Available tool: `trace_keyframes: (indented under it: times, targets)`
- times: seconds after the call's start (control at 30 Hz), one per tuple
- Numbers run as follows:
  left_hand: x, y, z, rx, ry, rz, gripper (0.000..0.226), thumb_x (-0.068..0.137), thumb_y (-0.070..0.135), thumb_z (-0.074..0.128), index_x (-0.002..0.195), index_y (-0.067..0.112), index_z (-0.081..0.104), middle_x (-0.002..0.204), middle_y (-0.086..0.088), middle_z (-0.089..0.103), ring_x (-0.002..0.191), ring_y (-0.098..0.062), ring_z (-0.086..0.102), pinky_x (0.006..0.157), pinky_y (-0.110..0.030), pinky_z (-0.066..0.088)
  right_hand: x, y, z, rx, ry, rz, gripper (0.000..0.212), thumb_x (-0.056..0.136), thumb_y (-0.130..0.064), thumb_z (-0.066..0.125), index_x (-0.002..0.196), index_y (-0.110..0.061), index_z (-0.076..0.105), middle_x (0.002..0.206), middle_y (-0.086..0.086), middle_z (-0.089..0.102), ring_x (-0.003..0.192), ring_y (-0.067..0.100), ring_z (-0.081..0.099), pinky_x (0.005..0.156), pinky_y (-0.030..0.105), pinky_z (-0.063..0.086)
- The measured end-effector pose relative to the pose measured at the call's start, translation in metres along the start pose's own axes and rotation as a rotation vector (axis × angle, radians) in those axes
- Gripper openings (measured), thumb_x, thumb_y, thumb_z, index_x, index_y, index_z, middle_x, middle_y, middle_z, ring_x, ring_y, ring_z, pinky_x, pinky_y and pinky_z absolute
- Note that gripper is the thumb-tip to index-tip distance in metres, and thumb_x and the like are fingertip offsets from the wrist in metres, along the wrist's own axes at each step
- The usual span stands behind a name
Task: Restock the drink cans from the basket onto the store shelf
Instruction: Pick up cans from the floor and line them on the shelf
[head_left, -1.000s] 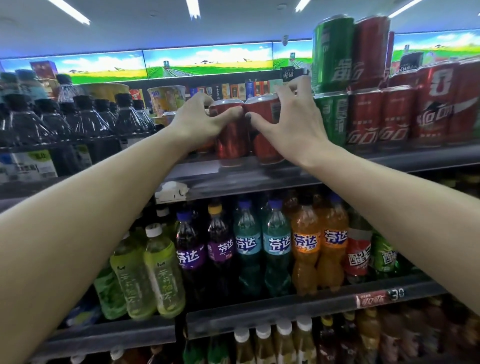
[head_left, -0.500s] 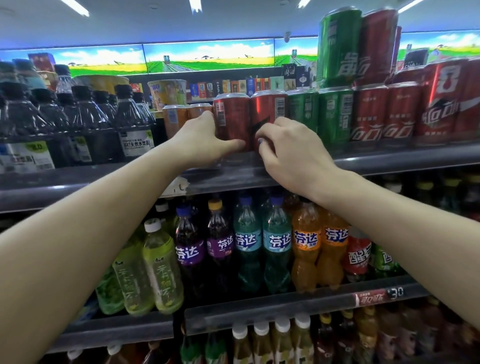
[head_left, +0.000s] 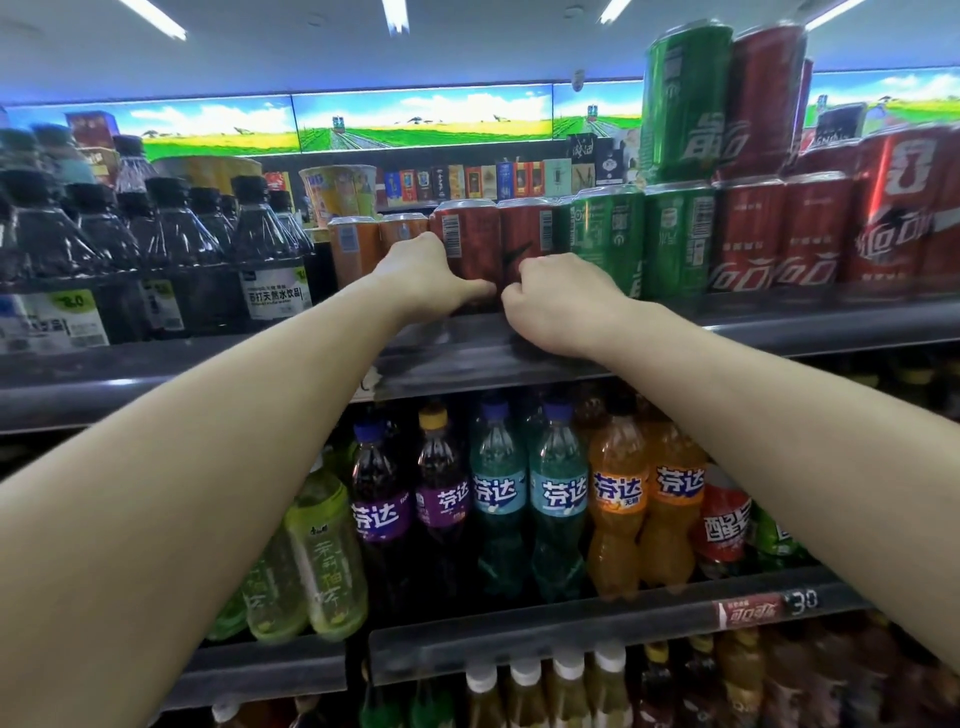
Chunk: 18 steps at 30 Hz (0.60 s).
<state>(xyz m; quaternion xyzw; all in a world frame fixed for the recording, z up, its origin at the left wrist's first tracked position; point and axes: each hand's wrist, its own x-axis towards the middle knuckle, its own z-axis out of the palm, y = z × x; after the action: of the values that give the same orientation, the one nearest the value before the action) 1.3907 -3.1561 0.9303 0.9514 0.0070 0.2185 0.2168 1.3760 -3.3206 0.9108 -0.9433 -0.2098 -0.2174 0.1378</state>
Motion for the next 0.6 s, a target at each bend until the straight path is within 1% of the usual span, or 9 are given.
trace_keyframes:
  times: [0.07,0.13,0.17,0.3,0.4,0.47,0.53,0.57,0.6]
  targets:
    - [0.0,0.002,0.001,0.002,0.001,-0.014,0.044,0.091,0.055,0.074,0.097,0.013,0.062,0.084,-0.004,0.059,0.072,-0.016,0.055,0.055,-0.027,0.038,-0.001,0.0,-0.001,0.0,-0.001,0.004,0.022,0.102,-0.028,0.038,0.097,-0.012,0.051,0.121,0.019,0.064,0.093,0.033,0.051,0.077,0.037,0.04]
    - [0.0,0.005,0.002,0.003,0.001,-0.038,0.043,0.093,0.052,0.073,0.084,0.016,0.052,0.08,-0.004,0.056,0.069,-0.016,0.052,0.054,-0.027,0.037,-0.002,0.0,-0.002,-0.001,-0.019,0.004,0.023,0.103,-0.029,0.037,0.098,-0.012,0.052,0.121,0.019,0.063,0.092,0.033,0.05,0.077,0.037,0.04]
    - [0.0,0.006,0.003,-0.003,0.002,-0.047,0.043,0.094,0.05,0.072,0.083,0.016,0.049,0.08,-0.003,0.054,0.068,-0.015,0.052,0.054,-0.027,0.036,-0.003,-0.001,-0.003,-0.004,-0.032,0.005,0.024,0.103,-0.03,0.036,0.099,-0.012,0.052,0.121,0.018,0.063,0.093,0.033,0.05,0.077,0.037,0.04]
    - [0.0,0.011,0.002,-0.015,-0.003,-0.075,0.043,0.095,0.047,0.071,0.104,0.009,0.052,0.088,-0.007,0.056,0.071,-0.017,0.052,0.057,-0.027,0.038,-0.004,-0.003,-0.005,-0.011,-0.077,0.007,0.025,0.104,-0.03,0.034,0.101,-0.013,0.052,0.123,0.017,0.062,0.095,0.033,0.05,0.079,0.037,0.04]
    - [0.0,0.013,0.002,0.004,-0.004,-0.095,0.048,0.096,0.047,0.071,0.109,0.008,0.047,0.088,-0.006,0.053,0.081,-0.022,0.055,0.067,-0.031,0.041,-0.005,-0.004,-0.006,-0.017,-0.087,0.011,0.027,0.104,-0.029,0.033,0.105,-0.014,0.055,0.126,0.017,0.062,0.096,0.032,0.05,0.079,0.037,0.039]
    - [0.0,0.014,0.003,0.021,0.003,-0.097,0.05,0.096,0.047,0.07,0.114,0.007,0.047,0.096,-0.009,0.056,0.085,-0.023,0.055,0.069,-0.032,0.042,-0.005,-0.004,-0.006,-0.012,-0.09,0.016,0.034,0.104,-0.03,0.033,0.115,-0.012,0.06,0.129,0.017,0.062,0.099,0.033,0.051,0.08,0.037,0.039]
    - [-0.001,0.013,0.004,0.044,0.012,-0.097,0.058,0.096,0.049,0.07,0.124,0.003,0.048,0.104,-0.013,0.058,0.087,-0.025,0.057,0.072,-0.034,0.043,-0.004,-0.004,-0.006,-0.011,-0.101,0.024,0.04,0.105,-0.03,0.032,0.124,-0.011,0.061,0.133,0.017,0.061,0.109,0.035,0.056,0.081,0.037,0.039]
    - [-0.001,0.012,0.004,0.058,0.013,-0.093,0.059,0.095,0.05,0.07,0.122,0.002,0.05,0.103,-0.013,0.06,0.084,-0.024,0.057,0.07,-0.034,0.044,-0.004,-0.004,-0.005,-0.017,-0.104,0.029,0.042,0.105,-0.031,0.031,0.127,-0.011,0.061,0.134,0.016,0.061,0.114,0.036,0.057,0.082,0.038,0.039]
    - [-0.001,0.011,0.003,0.072,0.009,-0.086,0.055,0.096,0.051,0.069,0.116,0.003,0.053,0.098,-0.012,0.061,0.079,-0.022,0.057,0.066,-0.032,0.043,-0.004,-0.004,-0.004,-0.026,-0.105,0.032,0.043,0.104,-0.031,0.031,0.129,-0.012,0.061,0.135,0.016,0.061,0.117,0.036,0.057,0.082,0.038,0.038]
